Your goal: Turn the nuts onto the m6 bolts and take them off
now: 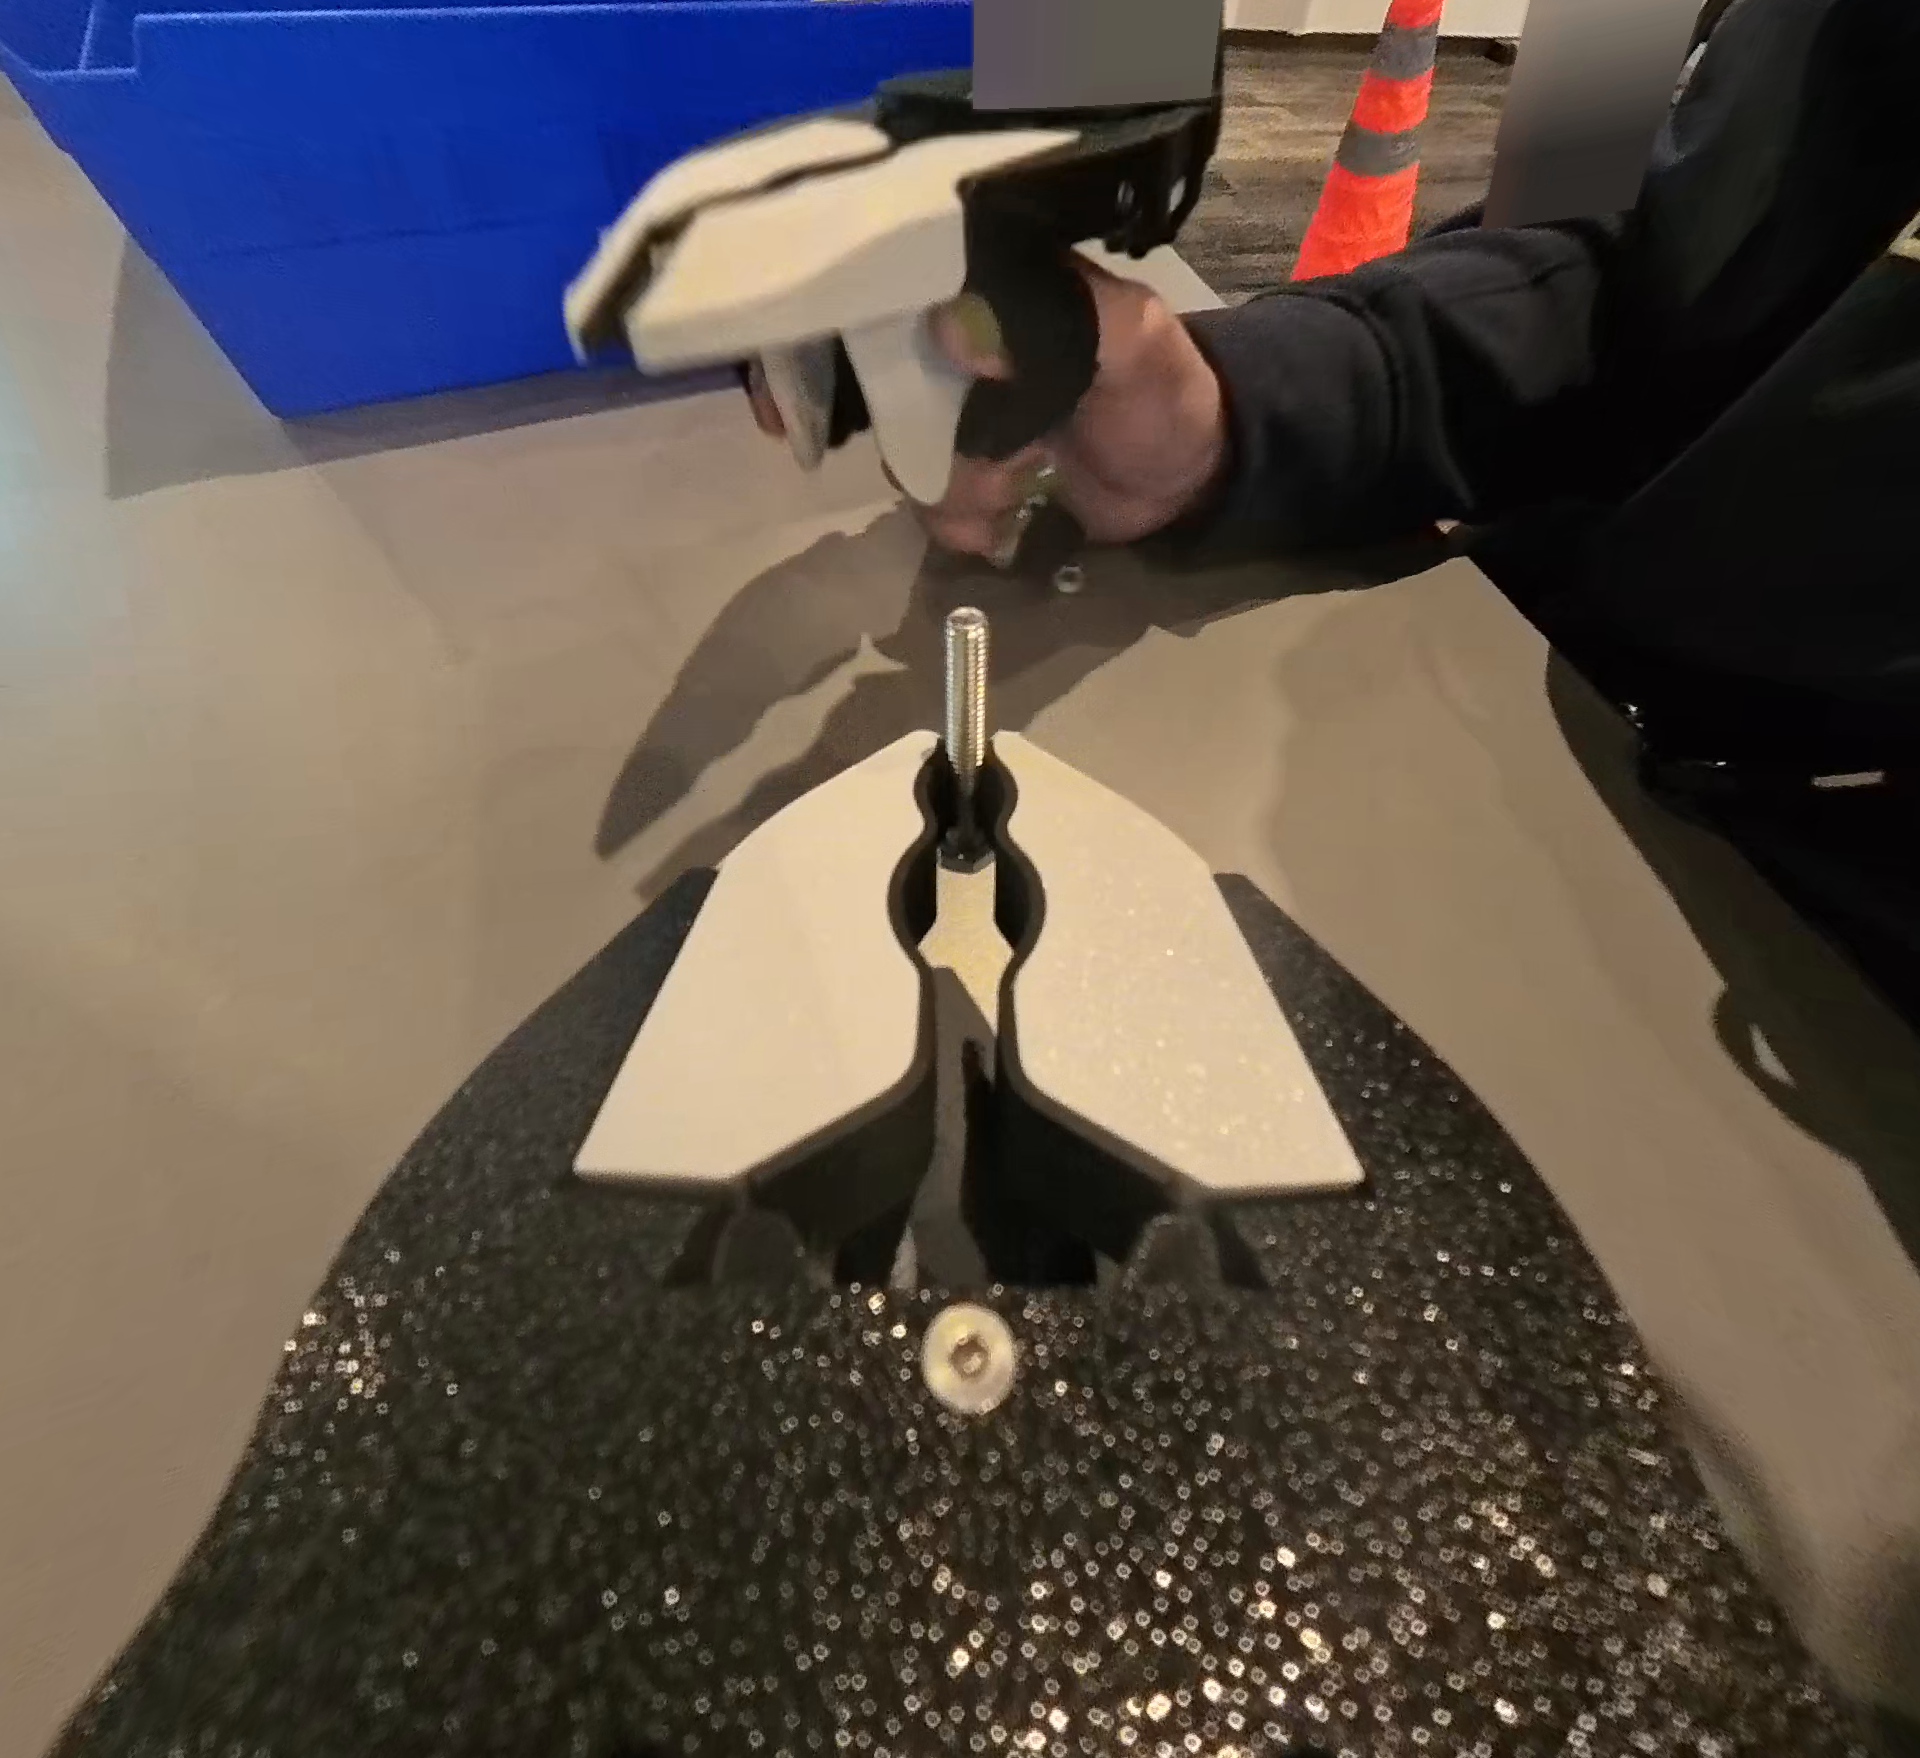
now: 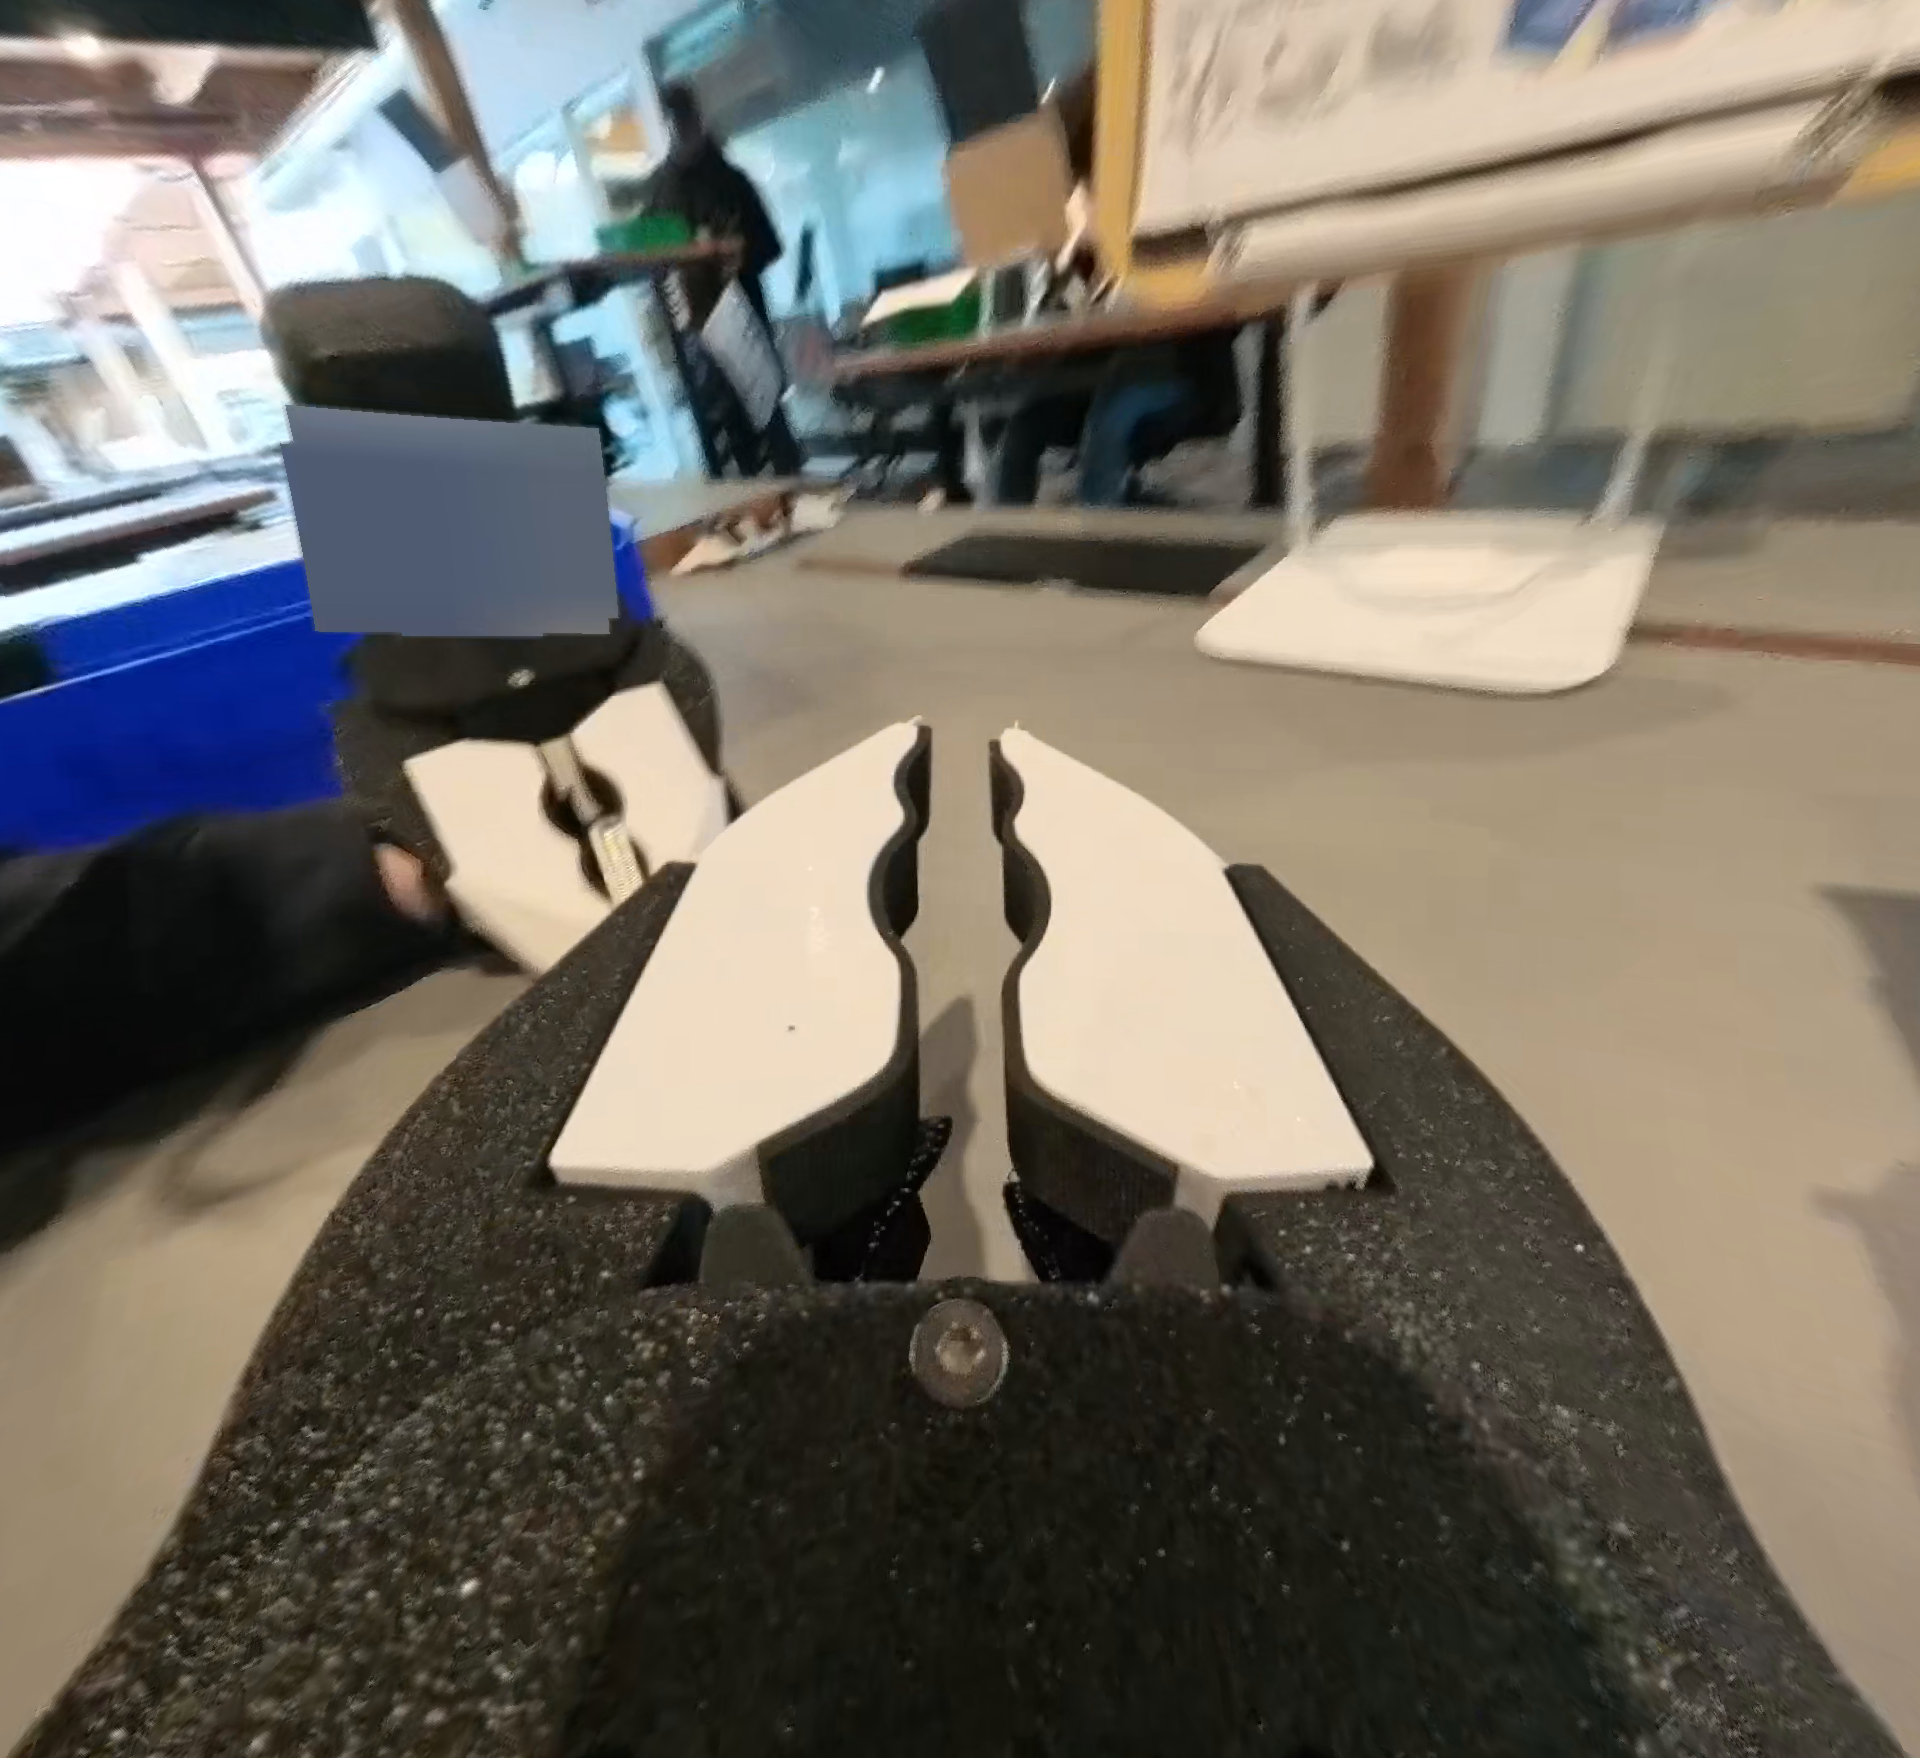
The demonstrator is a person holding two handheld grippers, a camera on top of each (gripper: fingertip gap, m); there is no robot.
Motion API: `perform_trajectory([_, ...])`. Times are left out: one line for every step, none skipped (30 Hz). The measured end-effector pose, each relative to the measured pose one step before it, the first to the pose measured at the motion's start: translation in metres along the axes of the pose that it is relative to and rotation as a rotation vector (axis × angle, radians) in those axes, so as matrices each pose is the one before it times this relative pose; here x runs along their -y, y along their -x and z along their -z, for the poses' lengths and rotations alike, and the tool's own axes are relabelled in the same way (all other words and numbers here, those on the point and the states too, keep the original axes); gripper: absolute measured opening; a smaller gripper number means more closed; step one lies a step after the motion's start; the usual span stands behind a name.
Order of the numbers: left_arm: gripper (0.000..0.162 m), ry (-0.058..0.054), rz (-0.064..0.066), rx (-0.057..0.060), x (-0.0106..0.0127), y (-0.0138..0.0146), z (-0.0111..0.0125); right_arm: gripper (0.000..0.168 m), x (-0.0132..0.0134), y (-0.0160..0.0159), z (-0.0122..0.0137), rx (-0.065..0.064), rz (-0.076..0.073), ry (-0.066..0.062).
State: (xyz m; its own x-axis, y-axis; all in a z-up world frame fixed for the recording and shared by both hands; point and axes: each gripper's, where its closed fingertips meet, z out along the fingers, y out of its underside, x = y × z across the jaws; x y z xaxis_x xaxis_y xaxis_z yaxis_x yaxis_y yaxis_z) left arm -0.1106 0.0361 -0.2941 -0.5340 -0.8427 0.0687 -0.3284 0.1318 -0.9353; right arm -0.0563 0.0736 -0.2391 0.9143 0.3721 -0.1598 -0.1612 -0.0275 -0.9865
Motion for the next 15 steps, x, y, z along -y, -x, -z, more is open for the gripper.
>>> perform_trajectory([0.005,0.0006,0.0011,-0.0007,-0.00006,-0.00004,0.00002,0.011,0.00284,-0.00231,0.00212,-0.0225,0.0266,-0.0135])
perform_trajectory([0.005,0.0002,-0.0001,-0.0001,-0.00003,0.00000,0.00001,0.011,0.00227,-0.00061,0.00234,-0.0113,0.0245,0.0011])
perform_trajectory([0.005,-0.0004,0.0000,-0.0002,0.00002,-0.00008,0.00005,0.011,0.00127,0.00111,0.00296,0.0037,0.0134,0.0167])
perform_trajectory([0.005,-0.0004,0.0002,-0.0007,0.00000,-0.00007,0.00010,0.012,0.00019,0.00197,0.00388,0.0125,0.0023,0.0289])
perform_trajectory([0.005,-0.0004,0.0009,-0.0009,0.00012,-0.00003,0.00011,0.014,-0.00177,0.00286,0.00515,0.0208,-0.0015,0.0403])
perform_trajectory([0.005,-0.0004,0.0009,-0.0008,0.00003,0.00000,0.00007,0.015,-0.00537,0.00280,0.00648,0.0210,-0.0004,0.0570])
perform_trajectory([0.005,-0.0002,-0.0001,-0.0004,-0.00001,-0.00010,0.00007,0.017,-0.00918,0.00157,0.00742,0.0119,0.0000,0.0731])
perform_trajectory([0.005,0.0001,0.0003,-0.0002,-0.00001,-0.00005,0.00001,0.018,-0.01175,0.00219,0.00812,0.0142,0.0048,0.0768])
perform_trajectory([0.005,0.0007,0.0002,-0.0005,-0.00006,-0.00002,-0.00003,0.018,-0.01314,0.00270,0.00807,0.0136,0.0084,0.0726])
perform_trajectory([0.005,0.0015,0.0003,-0.0007,-0.00012,-0.00010,-0.00010,0.018,-0.01376,0.00350,0.00762,0.0148,0.0100,0.0663])
perform_trajectory([0.005,0.0022,0.0002,-0.0006,-0.00028,-0.00014,-0.00014,0.019,-0.01215,0.00453,0.00667,0.0153,0.0119,0.0514])
perform_trajectory([0.005,0.0027,-0.0008,0.0002,-0.00034,-0.00005,-0.00015,0.019,-0.01067,0.00390,0.00550,0.0057,0.0099,0.0404])
perform_trajectory([0.005,0.0031,-0.0012,0.0004,-0.00033,-0.00012,-0.00031,0.019,-0.00936,0.00390,0.00403,0.0049,0.0086,0.0346])
perform_trajectory([0.005,0.0030,-0.0012,0.0002,-0.00036,-0.00010,-0.00019,0.019,-0.00860,0.00346,0.00241,0.0030,0.0081,0.0323])
perform_trajectory([0.005,0.0028,-0.0010,-0.0002,-0.00024,-0.00019,-0.00017,0.018,-0.00771,0.00126,0.00140,-0.0093,0.0067,0.0288])
